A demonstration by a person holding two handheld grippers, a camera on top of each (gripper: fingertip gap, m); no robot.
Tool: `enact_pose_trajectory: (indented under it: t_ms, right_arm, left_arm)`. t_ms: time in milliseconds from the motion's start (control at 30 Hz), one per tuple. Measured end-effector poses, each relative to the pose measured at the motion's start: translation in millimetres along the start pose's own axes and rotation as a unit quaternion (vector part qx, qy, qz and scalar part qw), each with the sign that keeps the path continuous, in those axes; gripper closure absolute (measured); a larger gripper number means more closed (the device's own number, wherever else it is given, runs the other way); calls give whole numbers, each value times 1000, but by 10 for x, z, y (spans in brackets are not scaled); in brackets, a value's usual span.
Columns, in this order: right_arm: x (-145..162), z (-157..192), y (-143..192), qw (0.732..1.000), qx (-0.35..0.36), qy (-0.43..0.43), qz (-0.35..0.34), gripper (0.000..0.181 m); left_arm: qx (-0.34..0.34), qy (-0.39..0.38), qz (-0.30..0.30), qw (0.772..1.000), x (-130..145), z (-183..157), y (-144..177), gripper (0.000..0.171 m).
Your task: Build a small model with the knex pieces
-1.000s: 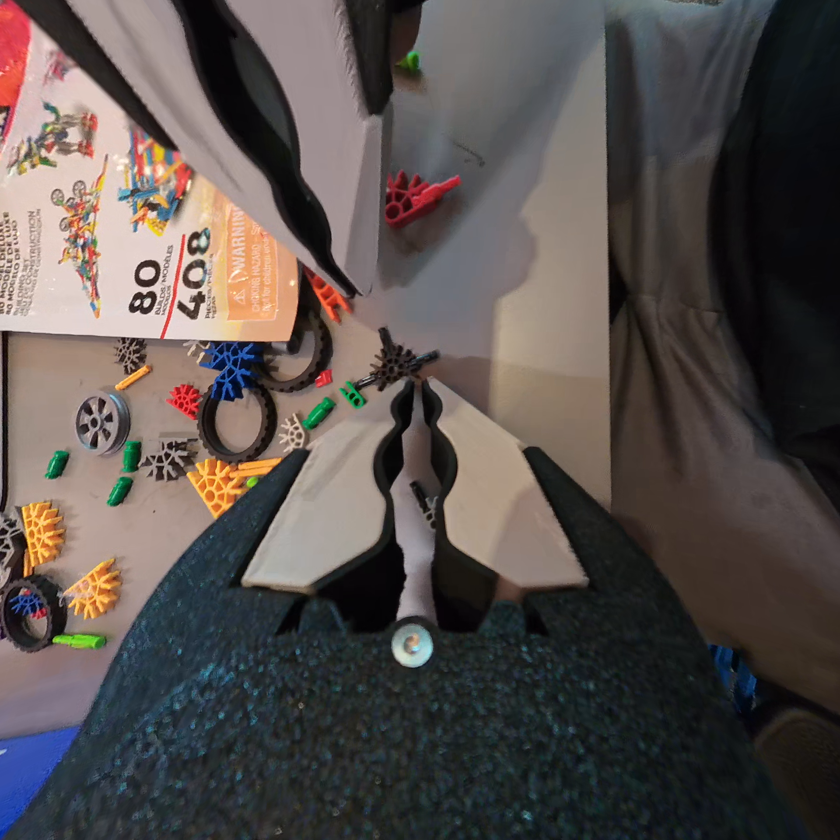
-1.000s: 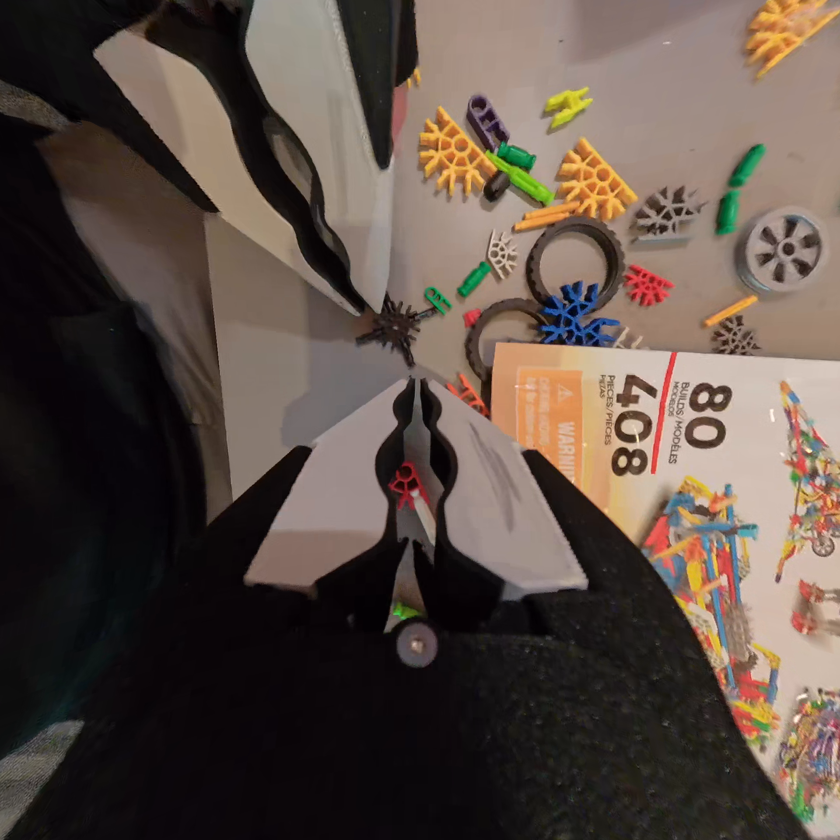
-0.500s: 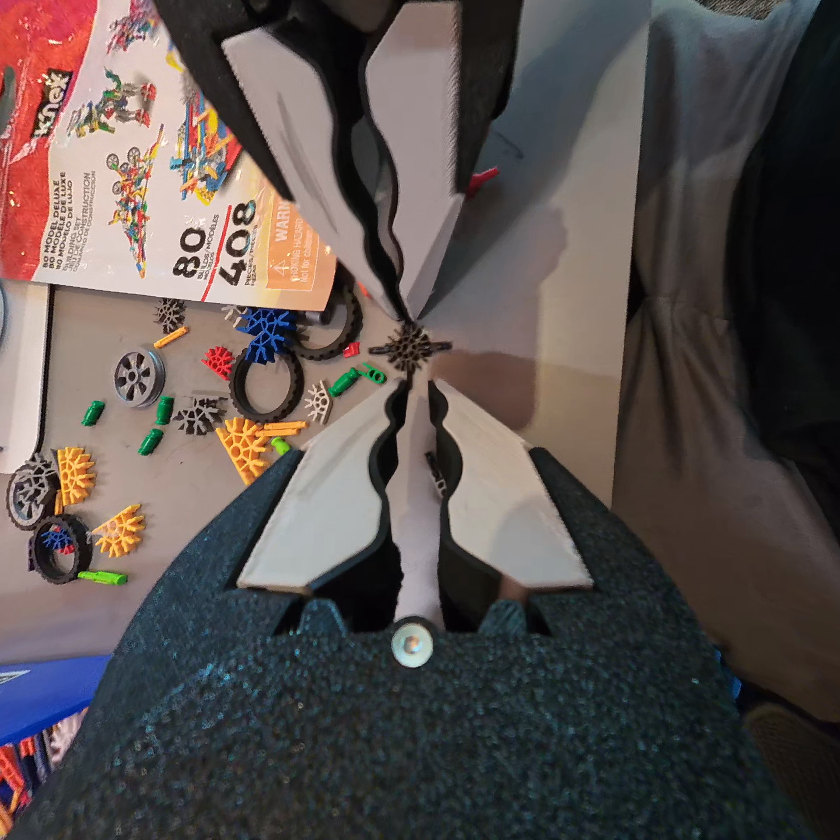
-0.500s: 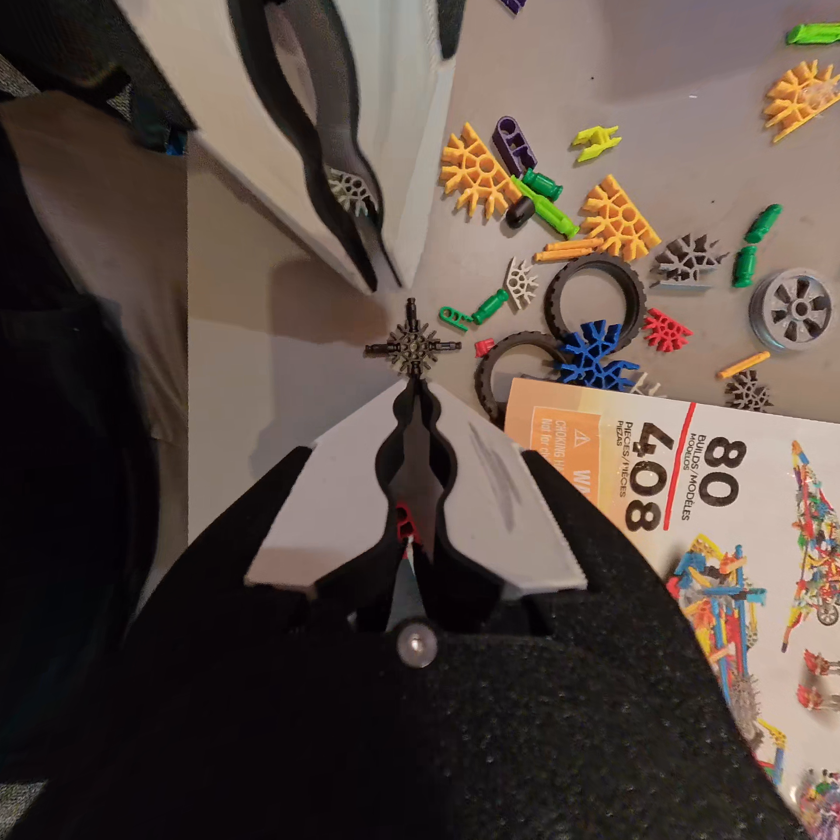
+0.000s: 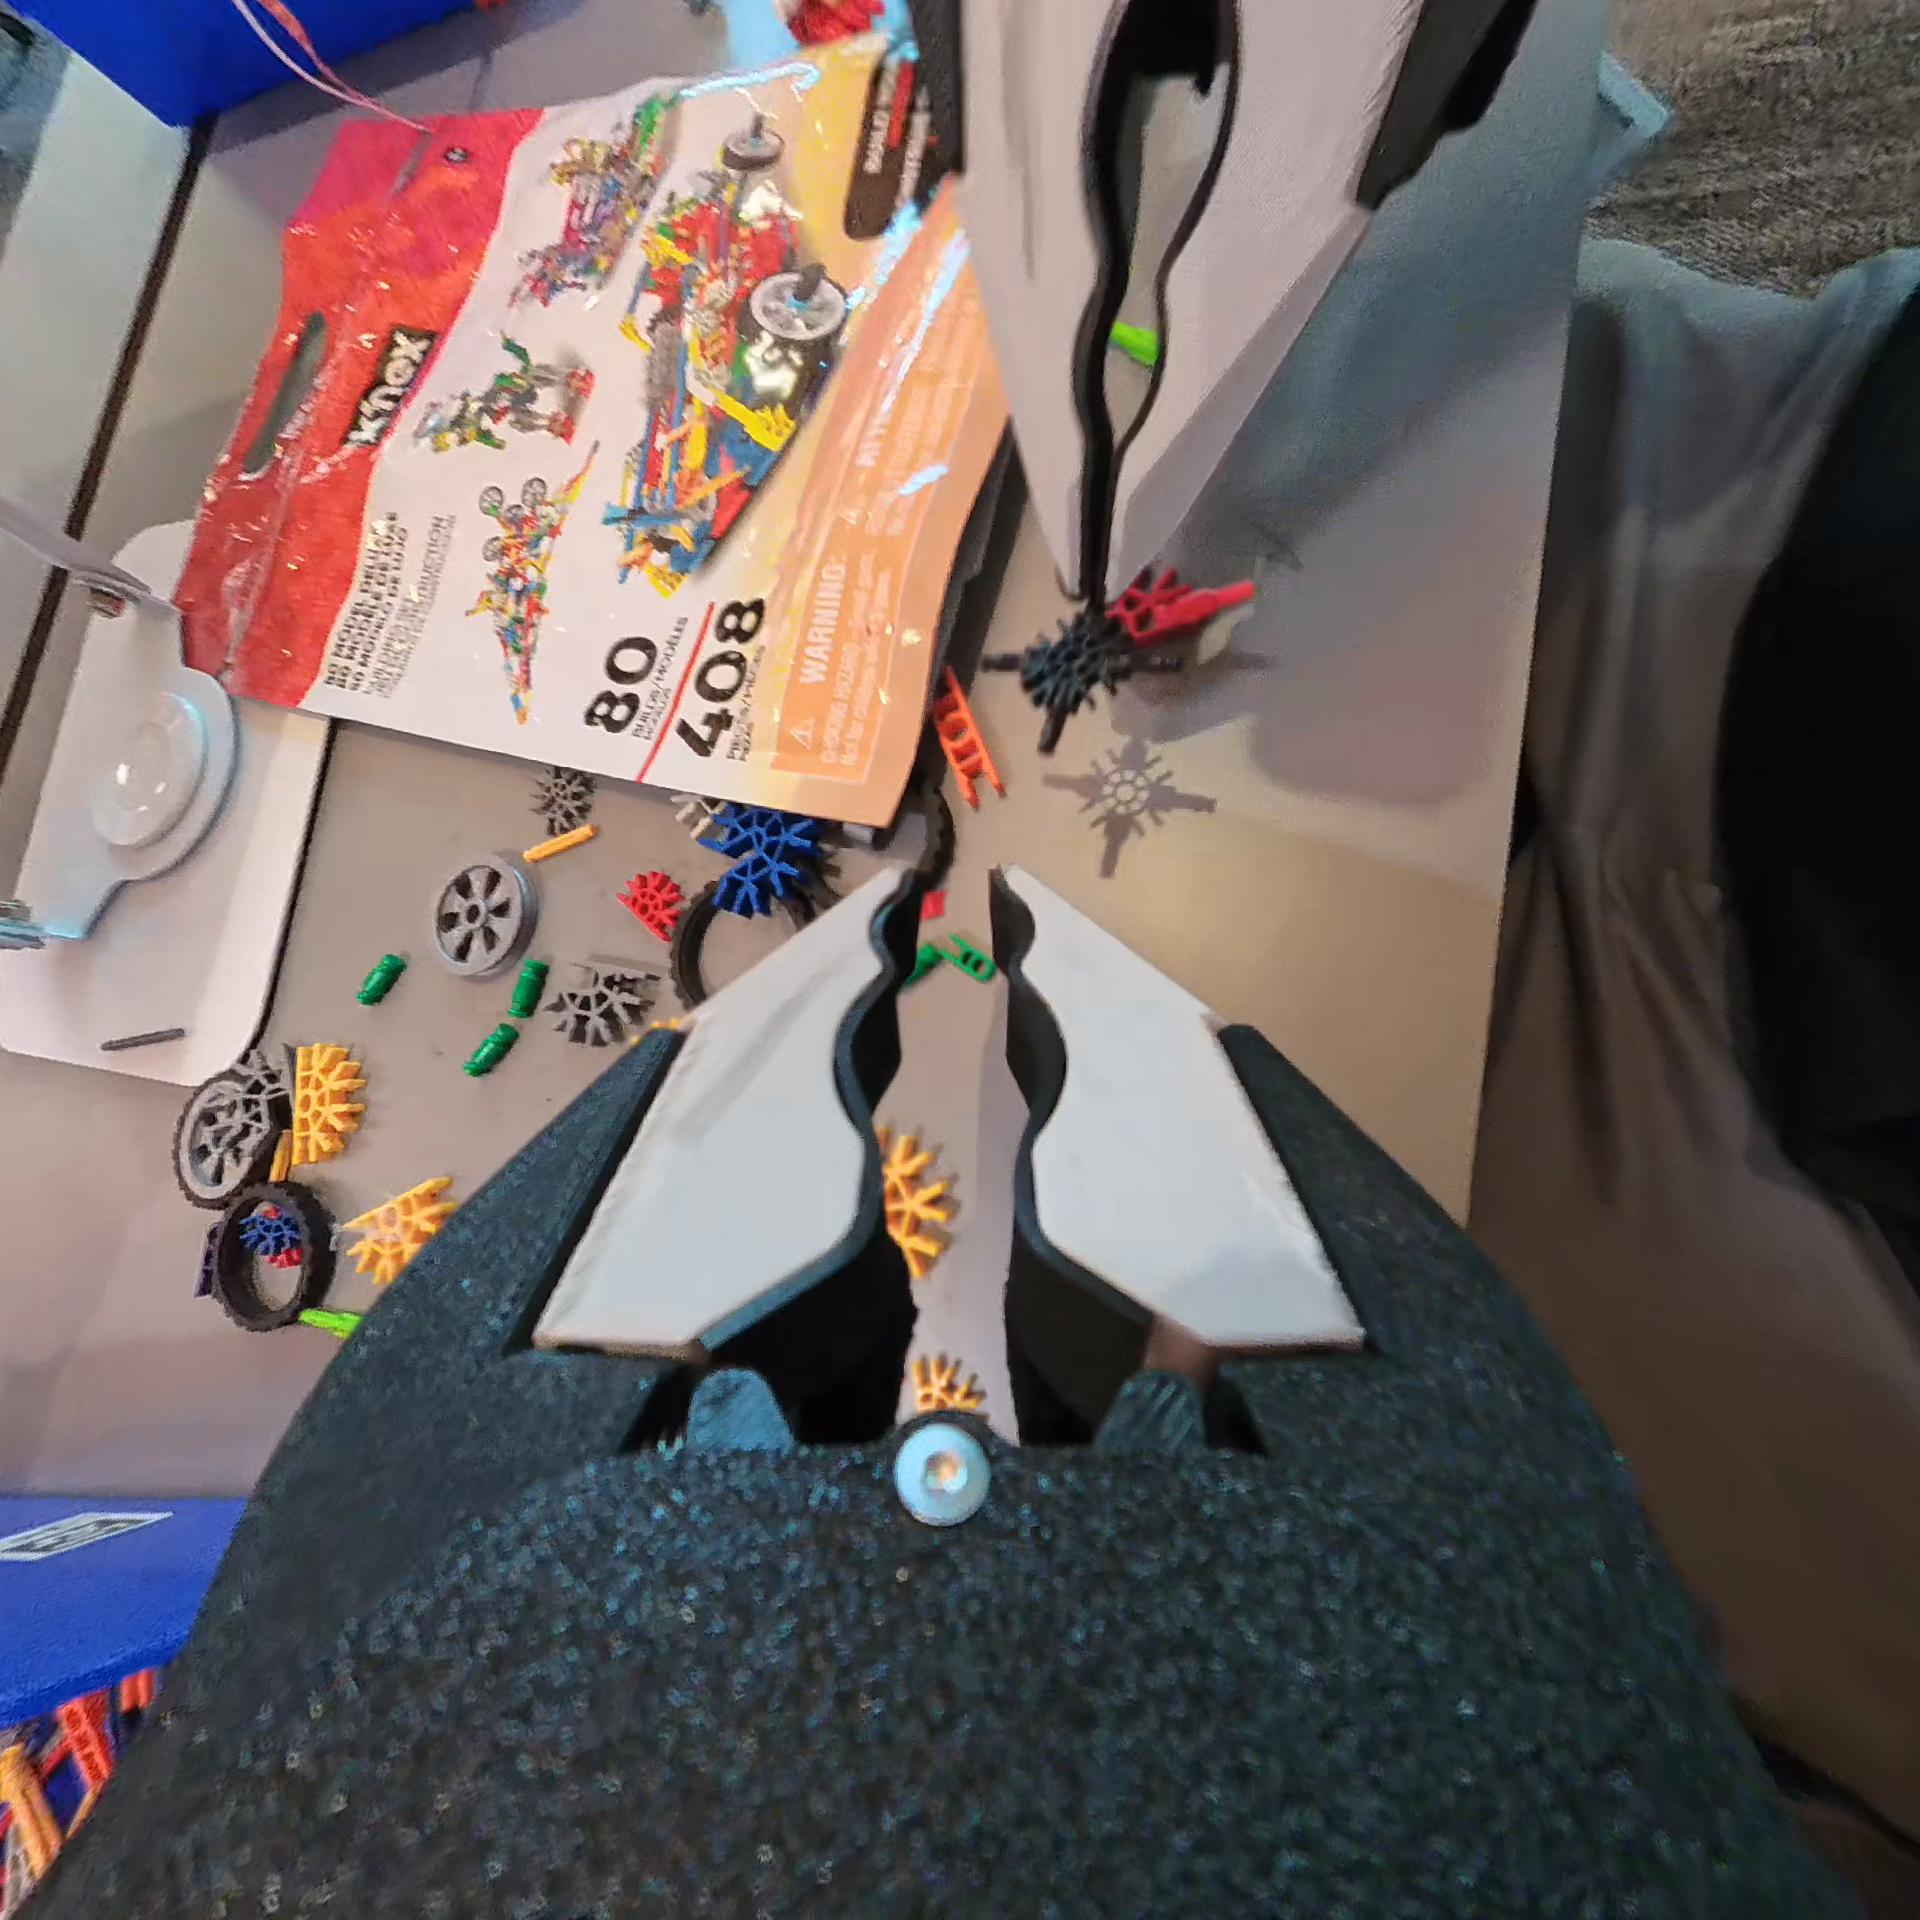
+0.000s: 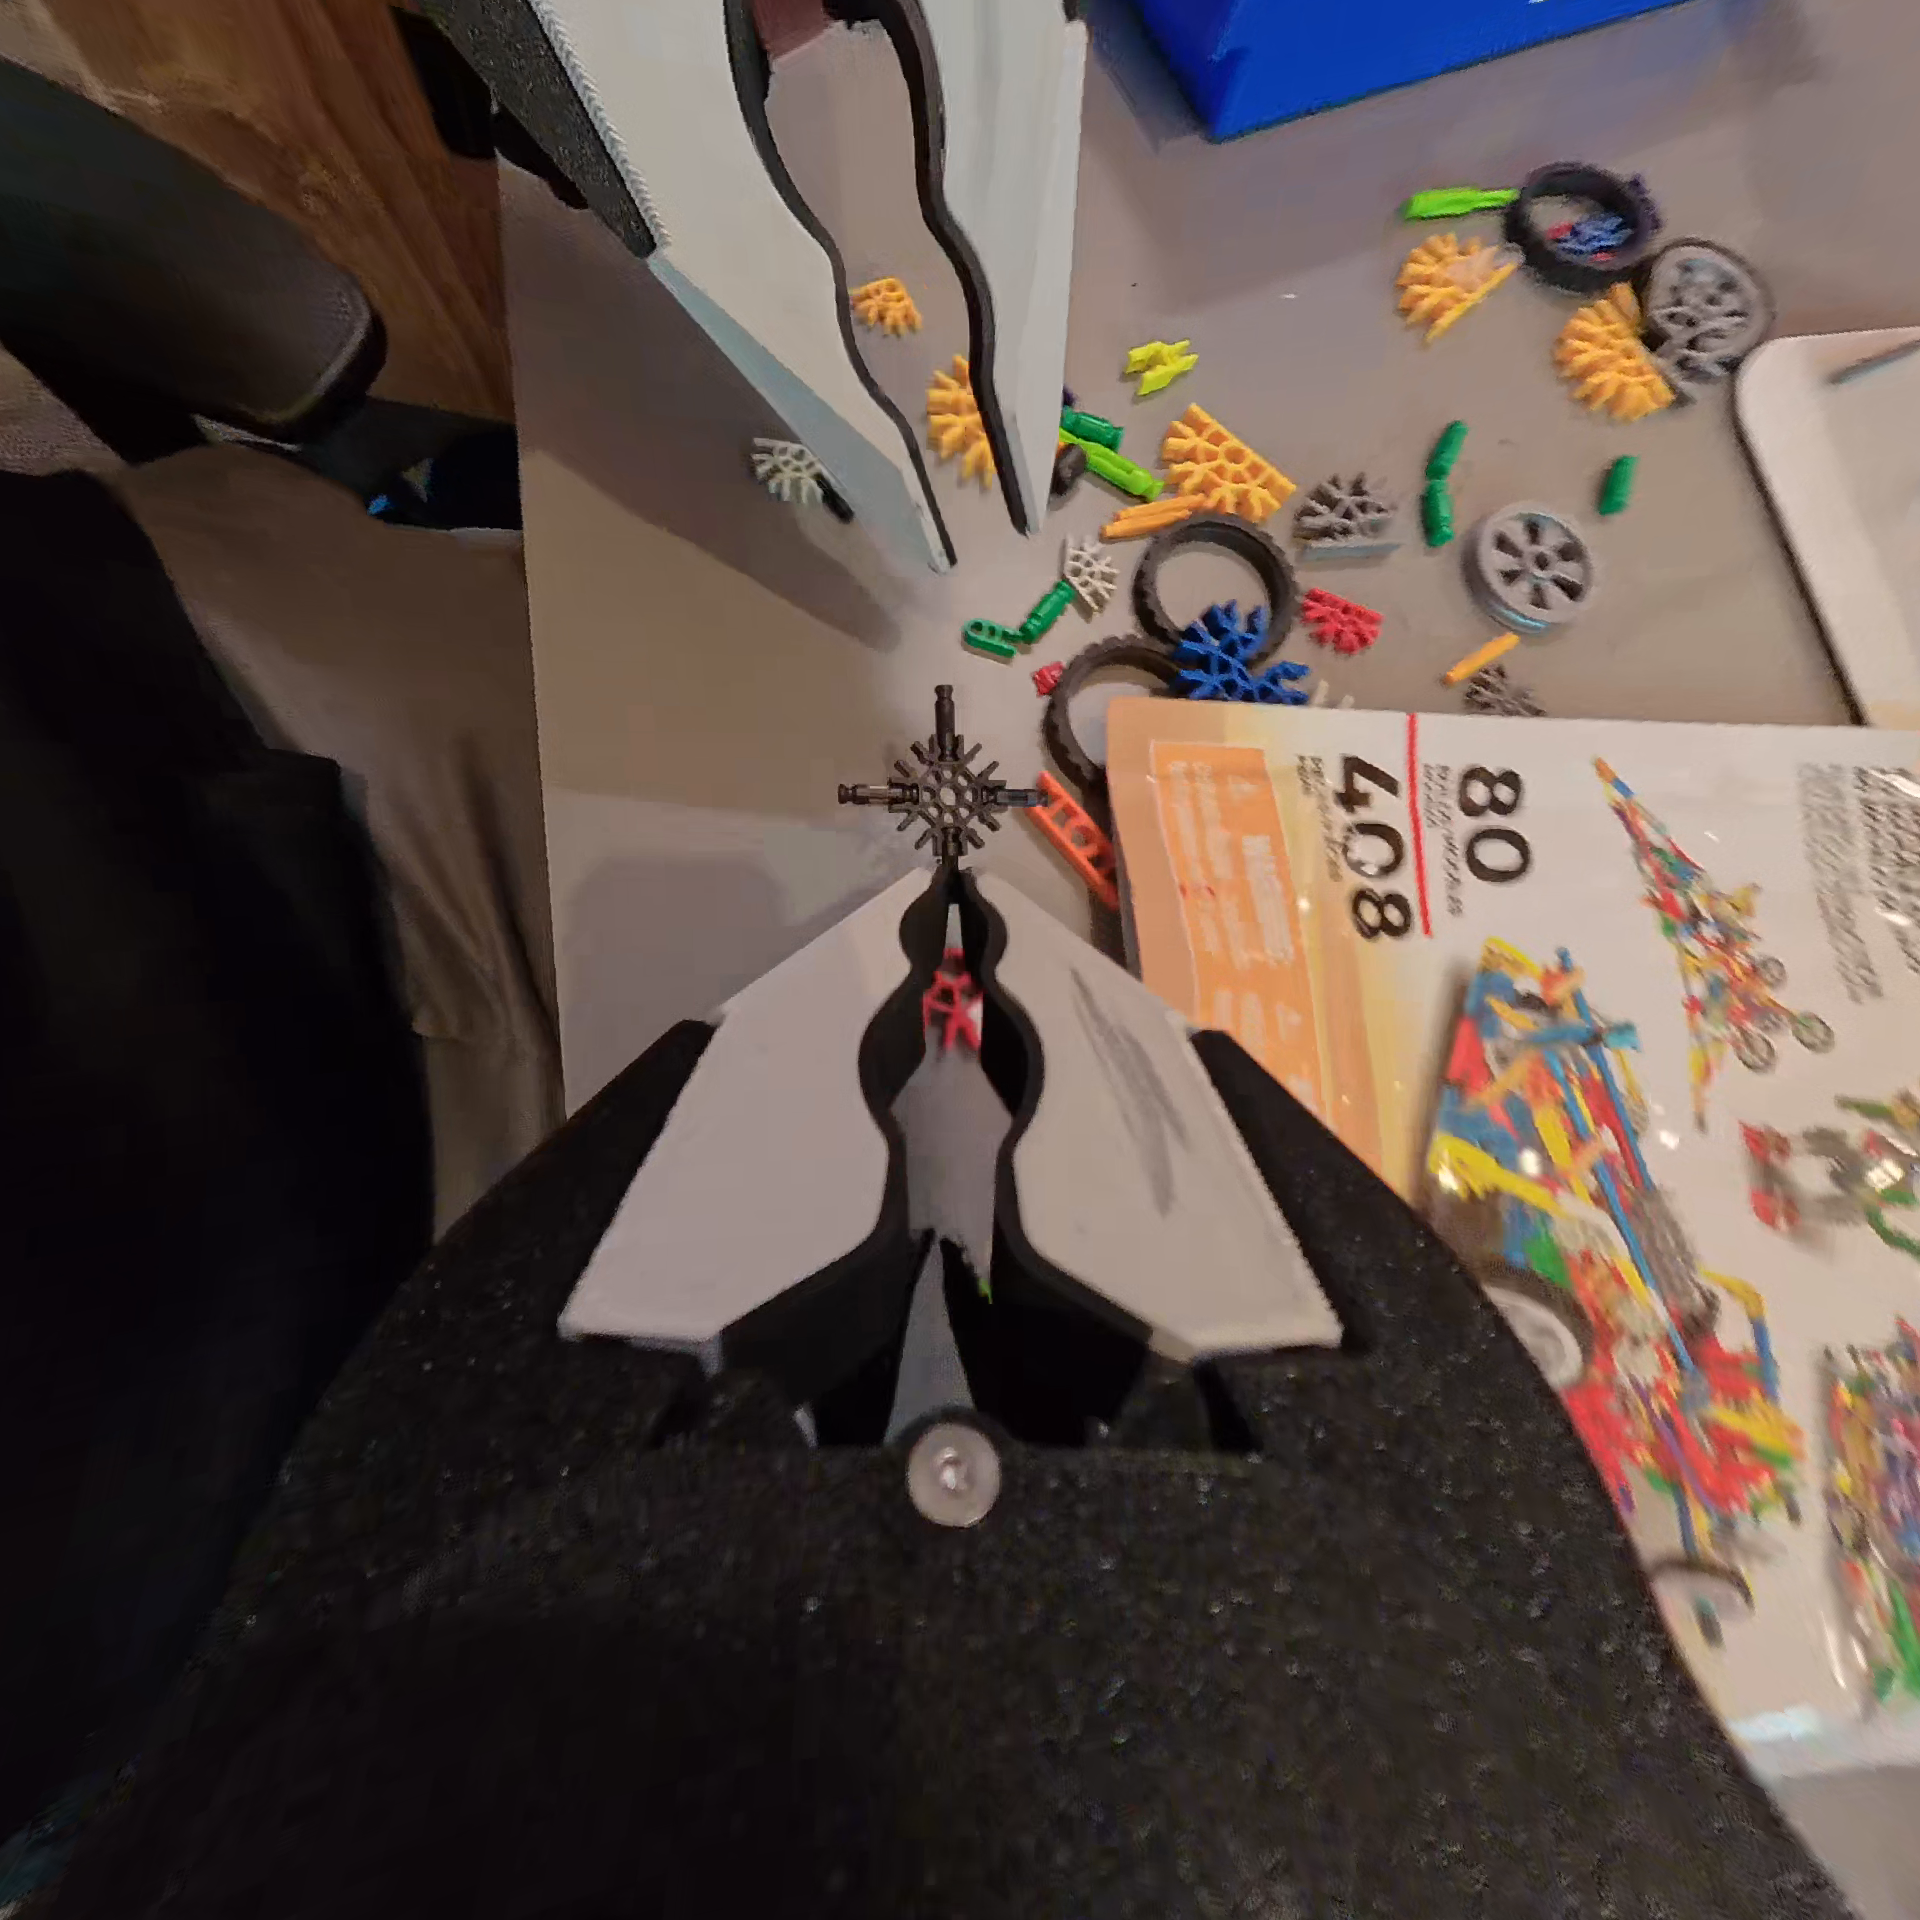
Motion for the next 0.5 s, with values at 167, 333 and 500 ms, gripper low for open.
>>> enact_pose_trajectory:
  t_ms: [167, 333, 500]
  right_arm:
    - [125, -39, 332, 998, 45, -23, -22, 181]
    - [288, -95, 546, 995, 78, -48, -33, 181]
    - [414, -153, 694, 992, 101, -68, -44, 181]
  left_arm:
    - [-23, 3, -25, 999, -160, 54, -87, 159]
    - [-29, -7, -50, 998, -361, 55, -237, 159]
    - [-30, -19, -68, 997, -520, 58, -396, 158]
Point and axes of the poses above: each gripper's, where its closed fingertips meet, y back along the fingers, x out of its underside, z = x × y across the jaws, the point moved 3 cm from there along y, back along the fingers, and after that the axes turned 8 degrees about -x, right-handed, at the moved point
